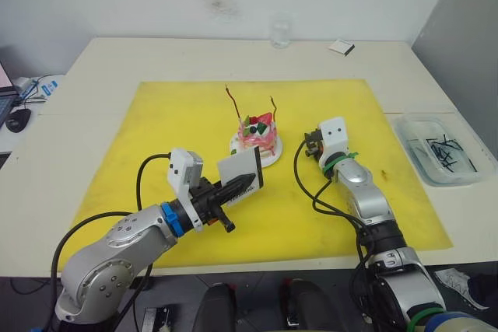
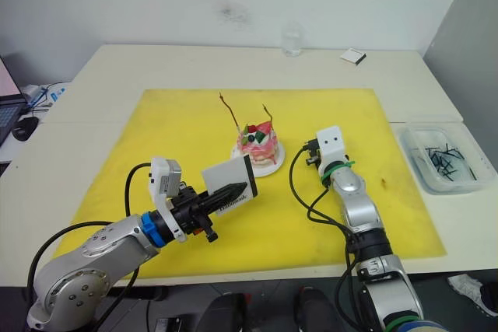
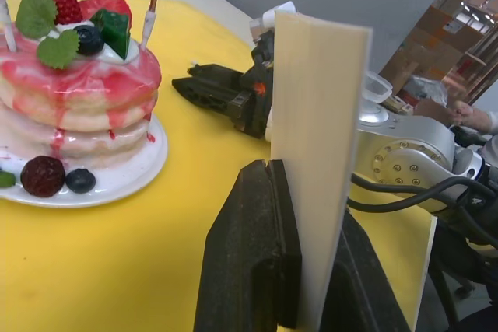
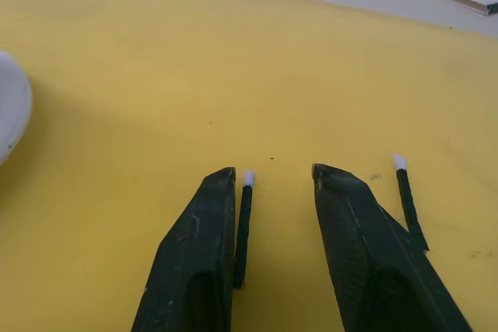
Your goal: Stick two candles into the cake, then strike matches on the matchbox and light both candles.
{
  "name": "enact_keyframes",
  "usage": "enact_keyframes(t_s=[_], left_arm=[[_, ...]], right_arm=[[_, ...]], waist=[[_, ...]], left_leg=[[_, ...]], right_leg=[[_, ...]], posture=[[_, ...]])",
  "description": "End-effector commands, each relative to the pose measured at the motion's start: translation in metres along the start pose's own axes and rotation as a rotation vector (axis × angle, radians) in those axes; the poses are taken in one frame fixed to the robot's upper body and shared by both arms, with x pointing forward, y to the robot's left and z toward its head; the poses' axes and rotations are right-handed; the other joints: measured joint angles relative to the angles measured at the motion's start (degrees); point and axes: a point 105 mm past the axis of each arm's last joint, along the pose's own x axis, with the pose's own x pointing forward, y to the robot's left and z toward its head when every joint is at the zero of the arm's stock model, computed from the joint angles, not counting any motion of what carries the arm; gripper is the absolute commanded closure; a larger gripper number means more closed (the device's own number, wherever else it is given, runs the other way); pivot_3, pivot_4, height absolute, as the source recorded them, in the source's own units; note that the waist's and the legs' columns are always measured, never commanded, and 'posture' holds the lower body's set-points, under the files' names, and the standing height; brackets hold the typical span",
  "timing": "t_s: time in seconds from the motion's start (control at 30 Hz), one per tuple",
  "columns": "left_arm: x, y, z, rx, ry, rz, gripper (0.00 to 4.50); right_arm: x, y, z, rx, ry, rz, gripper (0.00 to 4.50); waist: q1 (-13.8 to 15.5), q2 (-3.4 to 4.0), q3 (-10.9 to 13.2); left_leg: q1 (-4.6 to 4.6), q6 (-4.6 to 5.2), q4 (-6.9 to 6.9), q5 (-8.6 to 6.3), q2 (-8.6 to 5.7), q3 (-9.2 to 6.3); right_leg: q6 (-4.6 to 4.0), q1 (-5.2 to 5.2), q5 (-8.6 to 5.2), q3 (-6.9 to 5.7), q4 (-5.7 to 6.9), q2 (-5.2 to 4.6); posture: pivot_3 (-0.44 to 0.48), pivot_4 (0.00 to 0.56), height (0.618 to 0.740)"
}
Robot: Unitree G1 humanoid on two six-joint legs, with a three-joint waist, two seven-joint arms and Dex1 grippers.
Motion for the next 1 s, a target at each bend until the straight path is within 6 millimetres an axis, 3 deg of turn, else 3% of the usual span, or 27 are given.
enact_keyframes(t_s=[0.03, 0.3, 0.6, 0.7, 0.8, 1.0], left_arm=[[-0.003, -0.001, 0.010, 0.040, -0.029, 0.010, 4.50], [-0.003, -0.002, 0.013, 0.029, -0.042, 0.023, 4.50], [-0.002, 0.001, 0.015, 0.034, -0.055, 0.051, 4.50], [0.001, 0.002, 0.015, 0.039, -0.058, 0.053, 4.50], [0.003, 0.002, 0.015, 0.044, -0.059, 0.058, 4.50], [0.007, 0.002, 0.013, 0.058, -0.057, 0.054, 4.50]], right_arm=[[0.000, 0.006, -0.006, 0.016, 0.040, 0.001, 2.90], [-0.009, 0.014, -0.008, 0.105, 0.115, 0.027, 2.90], [-0.005, 0.016, -0.013, 0.141, 0.178, 0.051, 2.90], [-0.003, 0.017, -0.013, 0.142, 0.178, 0.059, 3.45], [-0.002, 0.017, -0.013, 0.143, 0.176, 0.069, 4.48], [-0.004, 0.010, -0.005, 0.113, 0.129, 0.087, 4.48]], waist=[[-0.01, -0.01, -0.02], [0.05, -0.02, -0.04], [0.02, -0.05, -0.10], [0.01, -0.10, -0.15], [-0.02, -0.12, -0.19], [-0.01, -0.13, -0.19]], left_leg=[[0.00, 0.00, 0.01, 0.00, 0.00, 0.00], [0.00, 0.00, 0.00, 0.00, 0.03, -0.06], [0.01, 0.01, 0.00, 0.00, 0.04, -0.08], [0.02, 0.01, 0.01, 0.00, 0.03, -0.07], [0.05, 0.01, 0.03, 0.00, 0.03, -0.07], [0.49, 0.01, 0.02, 0.00, 0.03, -0.06]], right_leg=[[0.01, 0.00, 0.00, 0.00, 0.01, 0.01], [0.01, 0.02, 0.00, -0.07, 0.00, 0.01], [0.00, 0.03, 0.00, -0.10, 0.01, 0.03], [0.00, 0.04, 0.00, -0.10, 0.01, 0.04], [0.00, 0.08, 0.01, -0.09, 0.03, 0.04], [0.00, 0.50, 0.00, -0.08, 0.00, 0.04]], posture=[[0.000, 0.150, 0.740], [0.000, 0.150, 0.740], [0.000, 0.150, 0.740], [0.000, 0.150, 0.740], [0.000, 0.150, 0.740], [0.000, 0.150, 0.740]])
